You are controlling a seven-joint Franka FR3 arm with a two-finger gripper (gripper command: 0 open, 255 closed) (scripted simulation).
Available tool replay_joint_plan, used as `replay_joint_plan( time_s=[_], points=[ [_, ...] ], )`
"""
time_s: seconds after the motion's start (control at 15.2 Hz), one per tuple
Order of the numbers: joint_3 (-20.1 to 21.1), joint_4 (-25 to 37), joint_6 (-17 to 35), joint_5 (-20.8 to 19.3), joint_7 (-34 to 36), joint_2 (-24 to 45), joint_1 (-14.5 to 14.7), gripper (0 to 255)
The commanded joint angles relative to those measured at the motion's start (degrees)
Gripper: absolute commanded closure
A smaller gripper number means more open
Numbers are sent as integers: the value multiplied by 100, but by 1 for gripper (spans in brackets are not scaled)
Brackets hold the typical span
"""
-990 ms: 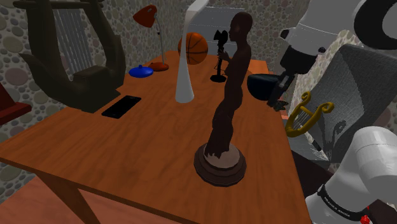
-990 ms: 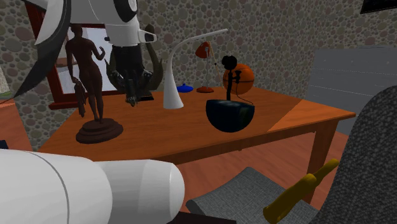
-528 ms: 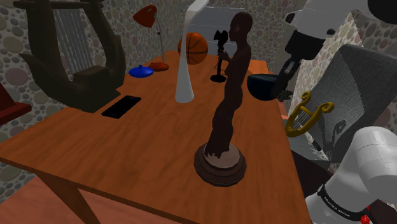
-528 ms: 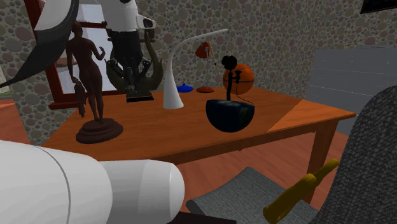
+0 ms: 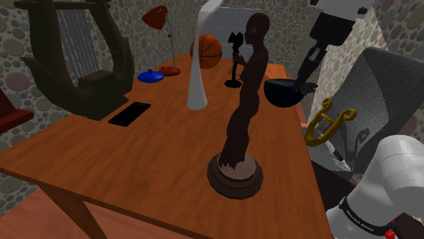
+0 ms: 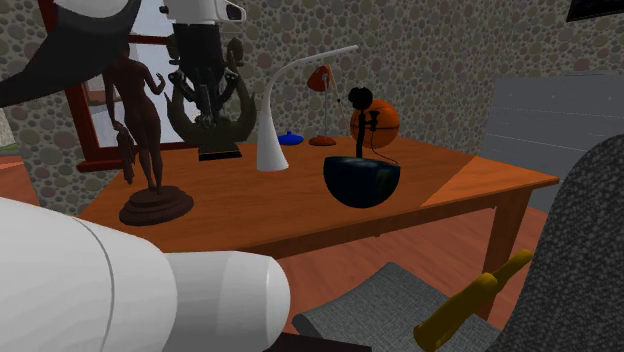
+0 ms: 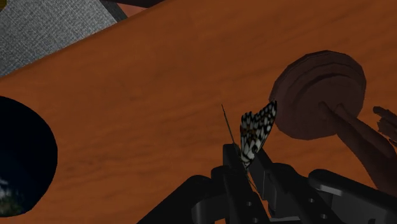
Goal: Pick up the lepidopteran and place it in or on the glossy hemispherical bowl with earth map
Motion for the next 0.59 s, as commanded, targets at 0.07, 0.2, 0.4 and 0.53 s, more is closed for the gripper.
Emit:
replay_joint_plan(
  time_s=[0.07,0.2,0.4,0.53],
  points=[
    [-331,78,-5,-185,-344,83,-84,255],
    [-589,136,18,-324,-614,166,-147,255],
    [-974,270,61,-517,-1016,337,-232,255],
    [-1230,390,94,-632,-1283,481,-279,255]
  ],
)
